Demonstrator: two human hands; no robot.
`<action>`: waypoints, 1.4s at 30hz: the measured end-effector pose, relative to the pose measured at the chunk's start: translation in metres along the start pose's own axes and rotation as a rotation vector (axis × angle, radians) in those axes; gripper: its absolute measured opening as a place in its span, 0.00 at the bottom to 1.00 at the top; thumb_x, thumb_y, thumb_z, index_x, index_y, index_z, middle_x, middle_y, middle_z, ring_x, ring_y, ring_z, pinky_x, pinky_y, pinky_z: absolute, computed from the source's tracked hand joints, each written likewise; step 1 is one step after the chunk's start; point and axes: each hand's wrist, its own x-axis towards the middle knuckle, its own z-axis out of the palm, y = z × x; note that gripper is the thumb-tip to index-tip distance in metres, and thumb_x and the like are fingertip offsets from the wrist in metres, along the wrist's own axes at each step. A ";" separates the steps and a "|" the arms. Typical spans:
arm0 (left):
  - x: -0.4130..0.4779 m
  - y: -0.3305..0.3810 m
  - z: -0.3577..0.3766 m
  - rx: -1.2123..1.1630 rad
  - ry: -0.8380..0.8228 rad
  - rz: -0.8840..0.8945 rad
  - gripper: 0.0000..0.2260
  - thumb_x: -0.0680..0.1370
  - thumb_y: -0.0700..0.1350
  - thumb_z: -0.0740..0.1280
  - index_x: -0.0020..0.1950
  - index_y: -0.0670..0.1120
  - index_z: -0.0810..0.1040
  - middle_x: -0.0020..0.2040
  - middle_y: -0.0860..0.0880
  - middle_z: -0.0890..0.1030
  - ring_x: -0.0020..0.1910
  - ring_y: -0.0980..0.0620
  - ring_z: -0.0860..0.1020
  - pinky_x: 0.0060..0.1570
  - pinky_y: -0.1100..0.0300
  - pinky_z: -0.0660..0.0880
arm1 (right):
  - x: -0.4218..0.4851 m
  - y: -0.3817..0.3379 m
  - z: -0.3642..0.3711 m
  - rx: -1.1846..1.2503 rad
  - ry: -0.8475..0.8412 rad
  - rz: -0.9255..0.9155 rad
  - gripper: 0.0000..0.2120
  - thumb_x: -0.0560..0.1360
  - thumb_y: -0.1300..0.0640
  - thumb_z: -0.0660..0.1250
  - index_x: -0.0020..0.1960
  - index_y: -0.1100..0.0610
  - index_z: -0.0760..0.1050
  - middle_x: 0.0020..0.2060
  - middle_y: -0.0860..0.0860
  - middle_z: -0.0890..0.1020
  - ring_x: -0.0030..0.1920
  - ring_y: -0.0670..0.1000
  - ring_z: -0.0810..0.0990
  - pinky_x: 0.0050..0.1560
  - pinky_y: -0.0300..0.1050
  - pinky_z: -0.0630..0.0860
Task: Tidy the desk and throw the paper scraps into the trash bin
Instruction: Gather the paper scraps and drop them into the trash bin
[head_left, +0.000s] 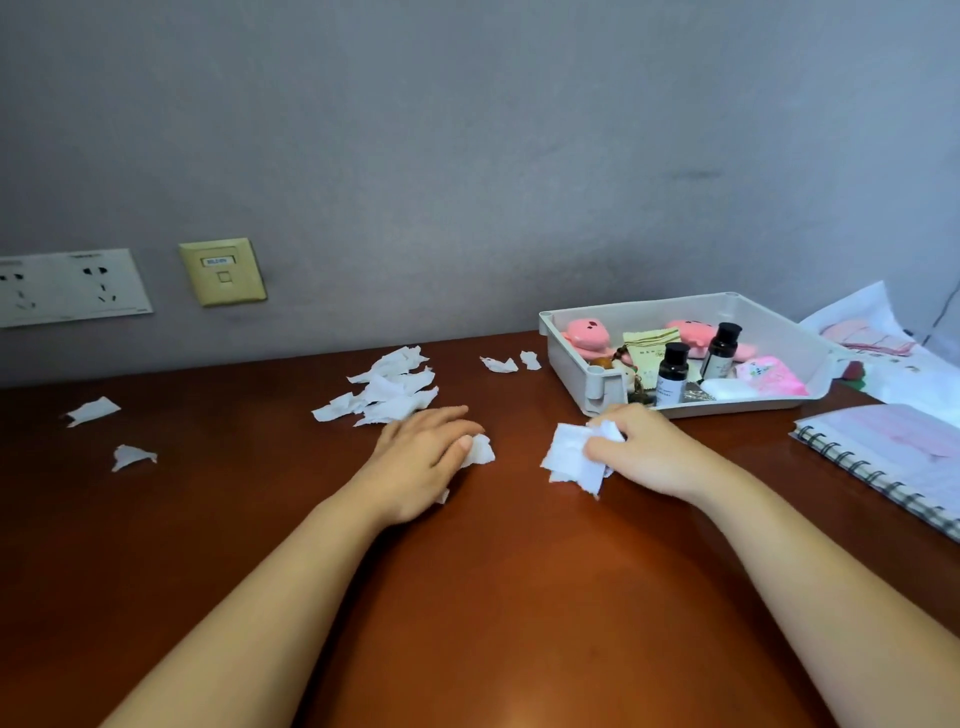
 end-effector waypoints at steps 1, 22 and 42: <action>-0.002 -0.003 -0.002 -0.010 0.004 0.003 0.17 0.83 0.53 0.49 0.71 0.59 0.66 0.75 0.58 0.59 0.76 0.55 0.54 0.72 0.52 0.49 | 0.000 0.001 0.001 -0.086 -0.016 0.010 0.10 0.72 0.57 0.63 0.37 0.64 0.69 0.38 0.55 0.70 0.38 0.52 0.69 0.39 0.46 0.63; -0.006 -0.005 -0.002 0.046 0.087 0.160 0.09 0.80 0.50 0.59 0.58 0.51 0.75 0.53 0.54 0.73 0.55 0.55 0.70 0.54 0.59 0.70 | 0.001 -0.017 0.024 -0.478 0.056 -0.191 0.12 0.79 0.51 0.59 0.59 0.54 0.71 0.51 0.51 0.73 0.51 0.53 0.75 0.47 0.45 0.71; -0.078 0.053 -0.016 -0.216 0.382 -0.044 0.10 0.79 0.48 0.63 0.38 0.49 0.75 0.32 0.59 0.77 0.30 0.66 0.78 0.31 0.73 0.72 | -0.063 -0.024 0.010 -0.217 0.186 -0.058 0.09 0.79 0.57 0.56 0.53 0.53 0.74 0.50 0.55 0.79 0.52 0.58 0.76 0.49 0.50 0.74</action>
